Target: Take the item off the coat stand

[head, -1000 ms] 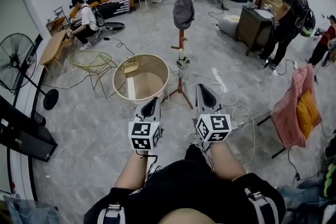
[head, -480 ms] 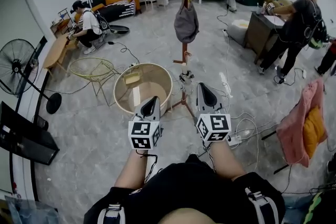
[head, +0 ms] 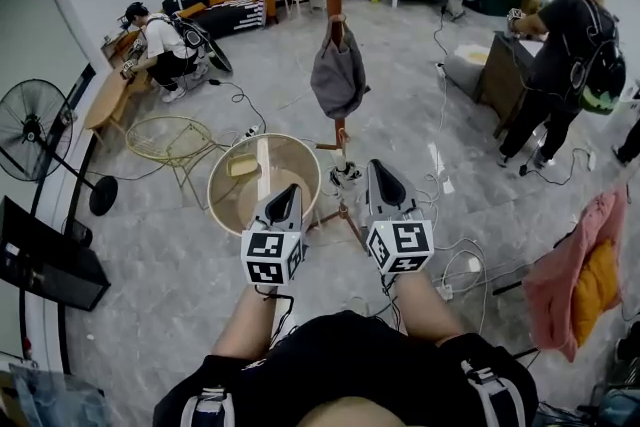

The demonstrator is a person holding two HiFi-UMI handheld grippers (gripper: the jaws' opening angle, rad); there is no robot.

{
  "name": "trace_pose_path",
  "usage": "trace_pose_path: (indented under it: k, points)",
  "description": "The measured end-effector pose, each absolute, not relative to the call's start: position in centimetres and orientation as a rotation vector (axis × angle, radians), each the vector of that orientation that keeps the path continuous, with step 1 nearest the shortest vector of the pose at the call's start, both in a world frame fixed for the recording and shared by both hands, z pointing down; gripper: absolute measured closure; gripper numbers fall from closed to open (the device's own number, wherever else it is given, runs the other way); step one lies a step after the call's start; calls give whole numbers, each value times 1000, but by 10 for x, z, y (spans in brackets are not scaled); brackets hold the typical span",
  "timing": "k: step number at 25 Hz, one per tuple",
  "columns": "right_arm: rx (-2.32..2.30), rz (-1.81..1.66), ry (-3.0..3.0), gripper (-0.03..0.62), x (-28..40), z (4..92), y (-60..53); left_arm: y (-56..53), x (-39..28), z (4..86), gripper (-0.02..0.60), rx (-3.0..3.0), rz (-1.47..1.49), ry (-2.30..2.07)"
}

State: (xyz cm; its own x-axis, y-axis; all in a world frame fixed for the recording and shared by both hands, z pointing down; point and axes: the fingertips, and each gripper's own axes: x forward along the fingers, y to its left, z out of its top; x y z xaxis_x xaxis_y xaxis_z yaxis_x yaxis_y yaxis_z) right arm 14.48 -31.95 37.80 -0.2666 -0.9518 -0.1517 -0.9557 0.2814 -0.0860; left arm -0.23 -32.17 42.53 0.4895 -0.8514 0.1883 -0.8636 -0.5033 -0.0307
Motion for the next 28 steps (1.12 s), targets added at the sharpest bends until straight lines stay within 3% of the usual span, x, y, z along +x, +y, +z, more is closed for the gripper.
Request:
trace_pose_path:
  k: [9, 28]
  points:
    - [-1747, 0, 2397, 579, 219, 380, -418, -406, 69, 431, 566, 2606, 321, -1563]
    - [-1749, 158, 2323, 577, 201, 343, -504, -501, 38, 430, 566, 2642, 257, -1562]
